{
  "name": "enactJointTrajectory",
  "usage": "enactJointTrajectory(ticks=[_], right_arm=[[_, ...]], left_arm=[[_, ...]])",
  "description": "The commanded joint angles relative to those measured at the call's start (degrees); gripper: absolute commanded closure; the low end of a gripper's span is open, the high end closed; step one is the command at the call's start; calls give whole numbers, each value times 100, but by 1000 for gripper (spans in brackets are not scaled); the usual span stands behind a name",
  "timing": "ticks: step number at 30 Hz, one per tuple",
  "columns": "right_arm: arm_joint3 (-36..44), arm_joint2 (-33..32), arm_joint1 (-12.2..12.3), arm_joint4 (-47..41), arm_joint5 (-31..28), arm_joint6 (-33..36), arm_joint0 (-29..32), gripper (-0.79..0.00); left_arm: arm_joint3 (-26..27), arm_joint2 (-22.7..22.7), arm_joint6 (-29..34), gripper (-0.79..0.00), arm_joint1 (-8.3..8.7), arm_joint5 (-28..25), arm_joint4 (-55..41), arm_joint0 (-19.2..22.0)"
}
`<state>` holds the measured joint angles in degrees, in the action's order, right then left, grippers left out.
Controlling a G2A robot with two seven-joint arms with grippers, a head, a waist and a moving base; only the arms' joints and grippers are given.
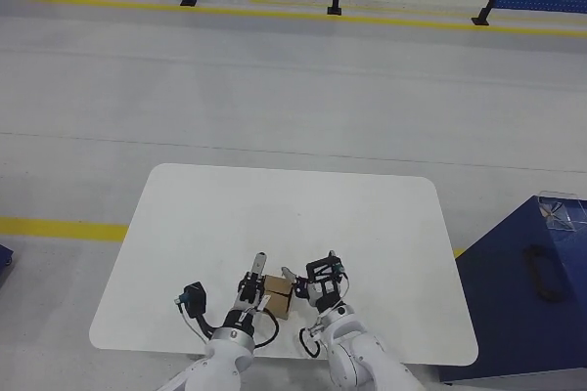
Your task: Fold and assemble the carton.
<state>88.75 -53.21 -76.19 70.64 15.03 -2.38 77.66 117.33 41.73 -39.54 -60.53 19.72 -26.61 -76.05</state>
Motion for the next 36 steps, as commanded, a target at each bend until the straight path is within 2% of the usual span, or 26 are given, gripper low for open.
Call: enactJointTrajectory(ticks=[1,6,8,12,18,29,36], right_arm=[[-67,38,-14,-38,-52,32,16,-785],[-405,158,-50,223,-163,-156,2,-785],[-483,153,-70,149,-204,-191,-8,-785],[-626,145,-103,120,-202,-272,-19,-785],[-774,222,-160,279,-114,-305,-55,-785],[-934,235,-233,478,-90,-177,-142,-785],[-976,230,-264,662,-94,-56,-162,-785]], left_arm=[[-92,26,238,-785,8,-567,168,-216],[-563,274,892,-785,78,-2255,386,-883],[-726,456,1064,-785,96,-2688,239,-1073],[-1000,690,1205,-785,84,-3110,6,-1283],[-1371,725,1231,-785,-21,-3081,-66,-1237],[-2089,372,737,-785,-410,-2937,-114,-725],[-2509,426,515,-785,-633,-2940,-632,-451]])
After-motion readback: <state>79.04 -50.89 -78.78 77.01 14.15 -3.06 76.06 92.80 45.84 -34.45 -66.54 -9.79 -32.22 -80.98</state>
